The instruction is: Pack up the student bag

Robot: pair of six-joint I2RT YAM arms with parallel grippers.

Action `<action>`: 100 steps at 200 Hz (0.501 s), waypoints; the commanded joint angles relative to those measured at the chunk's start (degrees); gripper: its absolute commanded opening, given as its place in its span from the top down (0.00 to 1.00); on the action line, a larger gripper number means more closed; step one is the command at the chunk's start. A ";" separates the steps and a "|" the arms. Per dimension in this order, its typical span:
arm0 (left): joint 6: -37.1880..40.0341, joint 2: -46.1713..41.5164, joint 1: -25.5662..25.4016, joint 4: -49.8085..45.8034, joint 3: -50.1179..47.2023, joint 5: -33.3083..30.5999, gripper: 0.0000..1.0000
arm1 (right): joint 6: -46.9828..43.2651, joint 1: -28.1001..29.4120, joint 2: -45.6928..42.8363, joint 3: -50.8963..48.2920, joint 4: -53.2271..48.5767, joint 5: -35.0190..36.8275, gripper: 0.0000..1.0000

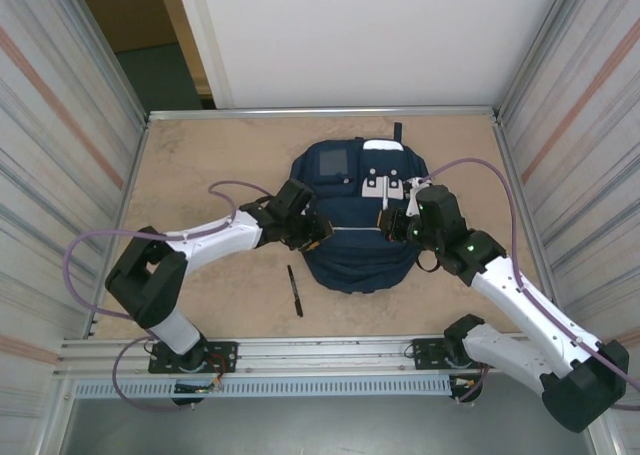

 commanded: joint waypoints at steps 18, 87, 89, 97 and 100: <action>-1.63 -1.96 -0.12 3.73 2.05 -0.54 0.82 | -6.64 -0.25 -1.37 -0.27 1.16 -5.80 0.95; -2.54 -6.56 1.37 4.48 1.83 -6.99 1.00 | -30.06 2.83 -6.47 -0.61 -0.23 -10.67 0.95; -2.48 -6.52 1.48 4.50 1.94 -6.85 1.00 | -30.37 3.08 -6.48 -0.56 -0.33 -10.49 0.95; -2.17 -6.31 1.63 4.67 1.99 -6.48 1.00 | -31.87 4.24 -6.49 -0.37 -0.78 -9.50 0.94; -1.96 -6.25 1.63 4.92 1.95 -6.39 1.00 | -32.39 4.90 -6.40 -0.28 -0.95 -8.94 0.94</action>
